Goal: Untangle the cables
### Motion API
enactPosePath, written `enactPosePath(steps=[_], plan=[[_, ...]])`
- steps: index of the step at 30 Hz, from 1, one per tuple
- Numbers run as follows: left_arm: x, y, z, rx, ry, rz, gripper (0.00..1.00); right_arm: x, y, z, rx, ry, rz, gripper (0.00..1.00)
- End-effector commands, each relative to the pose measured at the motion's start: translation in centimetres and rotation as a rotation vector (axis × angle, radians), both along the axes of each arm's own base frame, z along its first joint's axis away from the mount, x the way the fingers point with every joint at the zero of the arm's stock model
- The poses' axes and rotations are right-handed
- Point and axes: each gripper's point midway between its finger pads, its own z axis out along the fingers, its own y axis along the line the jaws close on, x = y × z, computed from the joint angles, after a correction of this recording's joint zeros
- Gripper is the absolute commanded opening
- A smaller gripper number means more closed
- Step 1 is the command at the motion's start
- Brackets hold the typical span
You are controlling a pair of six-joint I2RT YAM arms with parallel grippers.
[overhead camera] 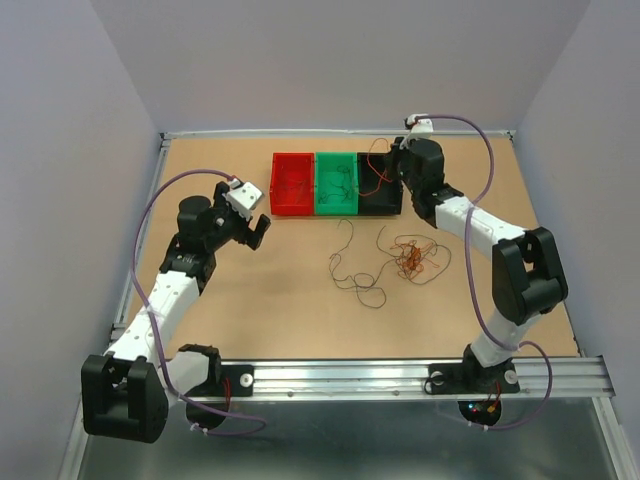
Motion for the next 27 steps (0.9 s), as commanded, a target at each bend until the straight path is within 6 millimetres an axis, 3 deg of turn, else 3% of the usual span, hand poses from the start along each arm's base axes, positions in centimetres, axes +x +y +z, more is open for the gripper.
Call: enactPosePath(steps=[1, 6, 11, 20, 24, 26, 27], plan=[[0.4, 0.2, 1.3, -0.022, -0.052, 0.015, 0.96, 3.3, -3.1, 2.5, -0.034, -0.088, -0.209, 0.00], [0.4, 0.3, 1.1, -0.020, -0.050, 0.021, 0.96, 5.4, -4.6, 3.3, -0.067, -0.125, -0.298, 0.01], [0.5, 0.4, 1.3, -0.020, -0.055, 0.028, 0.96, 5.5, -5.2, 3.2, -0.076, -0.124, -0.314, 0.01], [0.6, 0.3, 1.0, -0.015, -0.045, 0.023, 0.95, 5.7, -4.0, -1.9, -0.134, -0.047, -0.235, 0.01], [0.6, 0.3, 0.7, -0.012, -0.038, 0.021, 0.96, 5.6, -2.4, -4.8, -0.119, 0.024, -0.156, 0.01], [0.7, 0.3, 0.7, -0.011, -0.037, 0.019, 0.96, 5.5, -1.6, -7.6, -0.127, 0.094, -0.126, 0.01], [0.6, 0.2, 0.7, -0.010, -0.033, 0.015, 0.95, 5.9, -1.2, -7.6, -0.125, 0.099, -0.123, 0.01]])
